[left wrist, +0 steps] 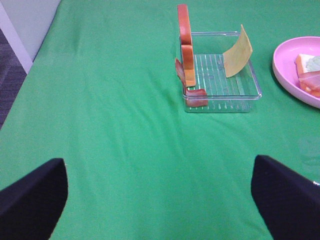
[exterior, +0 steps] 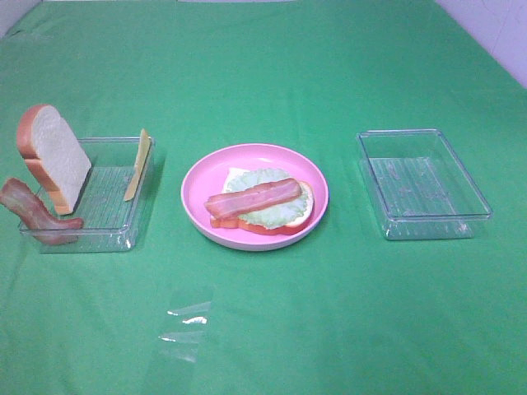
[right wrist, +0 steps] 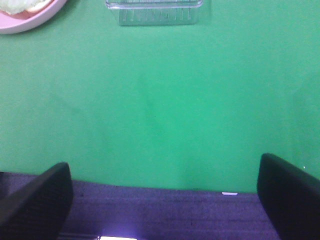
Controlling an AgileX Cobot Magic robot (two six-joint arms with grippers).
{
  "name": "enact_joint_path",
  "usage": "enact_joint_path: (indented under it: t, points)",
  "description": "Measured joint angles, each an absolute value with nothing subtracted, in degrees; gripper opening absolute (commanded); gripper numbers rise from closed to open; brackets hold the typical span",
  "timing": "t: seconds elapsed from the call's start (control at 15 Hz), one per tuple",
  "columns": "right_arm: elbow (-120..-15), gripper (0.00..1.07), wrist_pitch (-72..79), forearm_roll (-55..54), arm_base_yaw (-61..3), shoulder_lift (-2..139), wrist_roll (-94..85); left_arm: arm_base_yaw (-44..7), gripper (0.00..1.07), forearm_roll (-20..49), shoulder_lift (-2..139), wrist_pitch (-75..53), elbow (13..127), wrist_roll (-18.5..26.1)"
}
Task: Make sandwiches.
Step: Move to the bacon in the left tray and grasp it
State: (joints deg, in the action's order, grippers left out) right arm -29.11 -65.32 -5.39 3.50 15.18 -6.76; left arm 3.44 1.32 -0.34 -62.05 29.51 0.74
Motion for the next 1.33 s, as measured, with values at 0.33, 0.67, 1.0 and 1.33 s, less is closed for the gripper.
enact_joint_path:
  t: [0.33,0.67,1.0,1.33]
  points:
    - [-28.88,0.96,-67.15,-3.04,3.5,-0.17,-6.76,3.44,0.91,1.32,-0.34,-62.05,29.51,0.74]
    - [-26.3,0.96,-64.8,-3.55,3.5,-0.17,-5.61,3.44,0.91,1.32,-0.34,-62.05,29.51,0.74]
    - [-26.07,0.96,-64.0,-3.09,3.5,-0.17,-3.55,3.44,0.91,1.32,-0.34,-62.05,29.51,0.74]
    - [-26.01,0.96,-63.83,-3.09,3.5,-0.17,-3.5,3.44,0.91,1.32,-0.34,-62.05,29.51,0.74]
